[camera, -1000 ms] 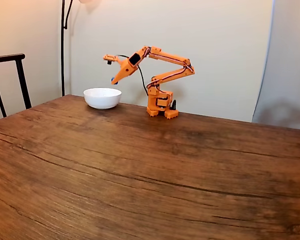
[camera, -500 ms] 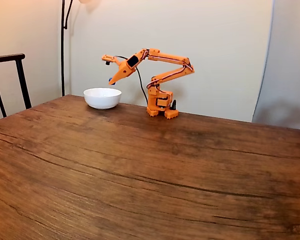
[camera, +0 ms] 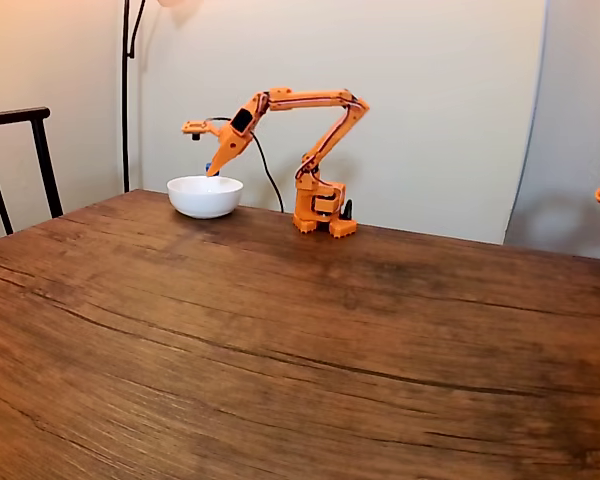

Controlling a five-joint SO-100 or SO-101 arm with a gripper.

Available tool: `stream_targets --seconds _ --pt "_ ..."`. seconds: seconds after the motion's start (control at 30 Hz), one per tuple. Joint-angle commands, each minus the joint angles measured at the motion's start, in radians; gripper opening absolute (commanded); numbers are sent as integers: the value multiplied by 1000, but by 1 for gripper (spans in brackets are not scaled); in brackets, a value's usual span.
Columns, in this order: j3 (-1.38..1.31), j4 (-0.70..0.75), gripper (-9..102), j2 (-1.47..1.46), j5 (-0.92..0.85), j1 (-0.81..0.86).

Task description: Grasp the cube and drop it in the bowl

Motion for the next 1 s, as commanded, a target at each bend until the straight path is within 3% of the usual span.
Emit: stream_targets --seconds 0.0,0.37,0.7,0.97 --pt "-80 32 27 -31 8 -2" --pt "-224 184 30 -41 66 -23" --pt "-442 509 10 -37 161 -158" --pt "-451 647 8 149 160 -327"
